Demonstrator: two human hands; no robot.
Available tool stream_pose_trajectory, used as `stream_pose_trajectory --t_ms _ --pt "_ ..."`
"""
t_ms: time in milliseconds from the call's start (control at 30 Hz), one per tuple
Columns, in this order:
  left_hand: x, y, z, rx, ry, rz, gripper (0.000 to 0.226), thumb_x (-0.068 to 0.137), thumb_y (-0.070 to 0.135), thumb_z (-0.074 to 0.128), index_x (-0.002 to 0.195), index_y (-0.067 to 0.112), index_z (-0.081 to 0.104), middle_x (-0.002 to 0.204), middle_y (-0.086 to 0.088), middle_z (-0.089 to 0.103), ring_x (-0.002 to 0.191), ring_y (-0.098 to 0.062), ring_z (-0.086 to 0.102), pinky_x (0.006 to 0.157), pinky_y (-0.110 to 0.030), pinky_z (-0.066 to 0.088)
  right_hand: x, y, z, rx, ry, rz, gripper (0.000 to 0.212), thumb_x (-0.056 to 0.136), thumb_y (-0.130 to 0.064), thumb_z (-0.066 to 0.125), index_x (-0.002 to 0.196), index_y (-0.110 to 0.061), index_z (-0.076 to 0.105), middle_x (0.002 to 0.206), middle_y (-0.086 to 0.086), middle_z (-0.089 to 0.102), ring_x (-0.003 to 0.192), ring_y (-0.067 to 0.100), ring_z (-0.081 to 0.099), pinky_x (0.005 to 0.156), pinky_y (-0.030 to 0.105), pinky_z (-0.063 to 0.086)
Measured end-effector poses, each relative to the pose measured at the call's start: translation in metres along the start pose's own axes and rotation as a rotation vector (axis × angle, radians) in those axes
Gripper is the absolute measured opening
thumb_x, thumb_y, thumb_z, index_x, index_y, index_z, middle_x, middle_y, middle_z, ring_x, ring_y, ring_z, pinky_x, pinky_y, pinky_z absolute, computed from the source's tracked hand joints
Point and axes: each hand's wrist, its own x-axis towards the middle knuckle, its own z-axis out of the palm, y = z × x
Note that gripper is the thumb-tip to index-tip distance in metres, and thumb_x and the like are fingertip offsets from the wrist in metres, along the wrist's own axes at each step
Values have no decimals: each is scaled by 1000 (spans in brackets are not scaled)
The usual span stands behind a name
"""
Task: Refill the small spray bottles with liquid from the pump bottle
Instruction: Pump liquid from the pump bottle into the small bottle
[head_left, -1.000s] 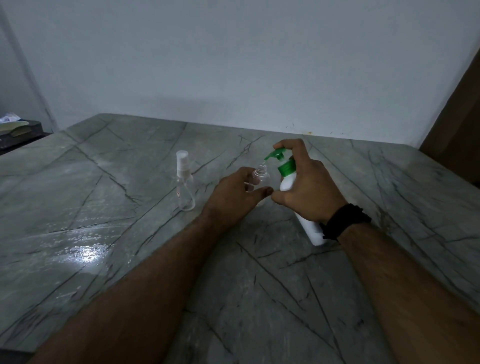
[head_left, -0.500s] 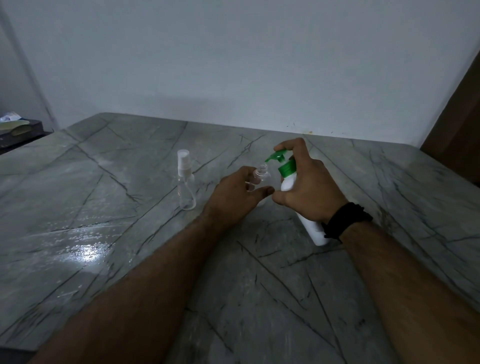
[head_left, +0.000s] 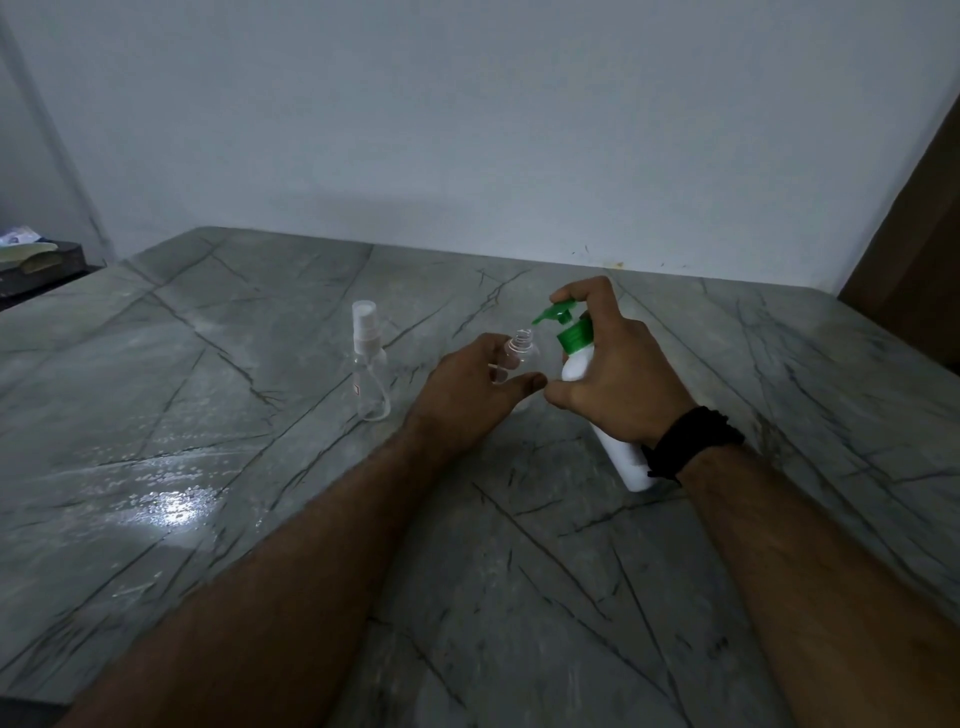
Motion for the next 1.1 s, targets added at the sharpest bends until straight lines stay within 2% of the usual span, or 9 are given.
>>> stream_pose_trajectory --t_ms 167,333,533,700,833,933,1100 --pt "1 0 0 9 -1 6 59 84 48 67 132 20 50 126 0 62 106 -14 60 87 -28 50 0 -1 0 9 -3 -9 79 64 -16 82 130 -27 40 90 5 65 71 20 63 66 42 56" --pt "1 -1 1 8 4 7 59 83 49 68 131 20 51 126 0 62 103 -11 59 83 -26 48 1 1 0 5 -2 7 76 64 -16 82 127 -27 40 92 2 64 71 16 63 64 38 55" --pt "2 -3 3 19 10 13 59 83 51 67 131 21 51 125 1 62 100 -9 59 80 -23 46 0 -1 -1 4 0 -5 78 64 -16 81 130 -29 40 85 3 64 68 18 61 64 40 55" --pt "4 -4 3 25 11 6 59 83 50 68 131 21 50 126 1 62 98 -7 56 78 -21 43 0 0 0 19 -12 5 74 64 -16 82 125 -28 41 94 3 65 72 18 64 67 44 56" --pt "3 -4 3 17 7 11 59 83 50 68 131 21 51 126 1 62 103 -11 59 82 -24 46 -1 1 0 2 2 -5 79 64 -18 81 131 -30 40 91 4 64 70 18 62 66 39 55" --pt "4 -4 3 16 0 13 58 83 50 67 131 21 50 125 1 62 99 -8 57 81 -23 45 1 1 0 15 -7 -8 76 63 -17 81 127 -29 40 87 2 64 67 15 61 61 35 54" --pt "5 -5 3 21 -7 21 59 84 50 66 132 20 50 126 0 62 98 -7 56 79 -22 44 1 2 1 -5 -3 -7 75 64 -18 82 125 -30 40 90 0 64 69 13 62 63 35 55"
